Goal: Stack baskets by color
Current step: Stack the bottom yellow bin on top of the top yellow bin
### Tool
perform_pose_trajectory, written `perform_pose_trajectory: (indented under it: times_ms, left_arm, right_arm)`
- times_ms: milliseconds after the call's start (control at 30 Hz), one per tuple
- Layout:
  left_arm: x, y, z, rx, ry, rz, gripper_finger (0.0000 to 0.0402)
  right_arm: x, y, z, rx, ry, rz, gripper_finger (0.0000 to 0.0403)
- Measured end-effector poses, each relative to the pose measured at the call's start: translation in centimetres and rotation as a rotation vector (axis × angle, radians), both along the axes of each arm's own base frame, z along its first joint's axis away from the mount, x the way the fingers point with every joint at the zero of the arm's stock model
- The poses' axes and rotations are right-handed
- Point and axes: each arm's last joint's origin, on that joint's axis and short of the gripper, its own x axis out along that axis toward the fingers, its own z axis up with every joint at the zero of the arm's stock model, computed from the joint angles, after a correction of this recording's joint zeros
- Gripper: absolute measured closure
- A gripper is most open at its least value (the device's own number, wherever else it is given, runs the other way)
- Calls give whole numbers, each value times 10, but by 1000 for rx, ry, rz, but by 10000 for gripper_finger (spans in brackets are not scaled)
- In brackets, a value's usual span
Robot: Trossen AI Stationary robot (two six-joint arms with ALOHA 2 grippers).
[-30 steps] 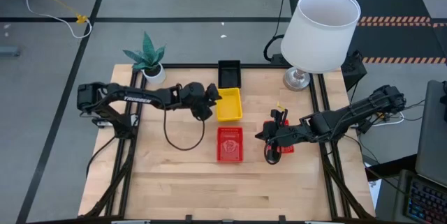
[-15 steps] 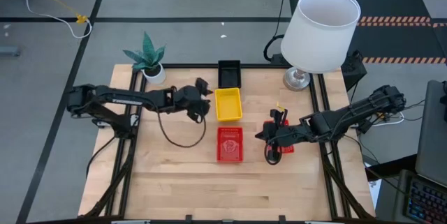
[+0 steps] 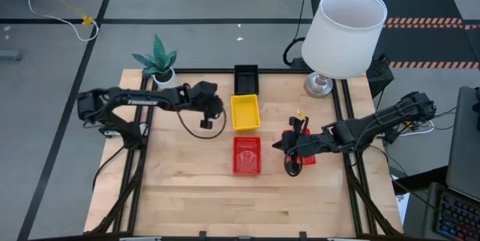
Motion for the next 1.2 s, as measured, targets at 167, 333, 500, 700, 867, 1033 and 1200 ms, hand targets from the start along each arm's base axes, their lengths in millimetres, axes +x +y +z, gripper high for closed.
perform_pose_trajectory:
  times_ms: [167, 333, 500, 700, 867, 1033, 1200]
  left_arm:
    - [9, 8, -20, 10, 29, -7, 353]
    - [21, 15, -30, 42, -27, 9, 396]
    - [28, 18, -37, 48, -43, 25, 384]
    - [30, 18, -39, 53, -58, 30, 397]
    - [32, 18, -40, 52, -64, 29, 388]
    - [32, 18, -40, 54, -70, 30, 393]
    - [33, 18, -39, 46, -79, 27, 394]
  right_arm:
    - [2, -2, 1, -32, -13, 20, 401]
    - [3, -6, 1, -44, -12, 11, 401]
    - [3, -7, 1, -43, -10, 9, 401]
    - [3, -7, 2, -38, -17, 8, 401]
    - [4, -7, 2, -38, -18, 8, 401]
    - [4, -7, 2, -38, -18, 8, 401]
    - [4, -7, 2, -38, -17, 8, 401]
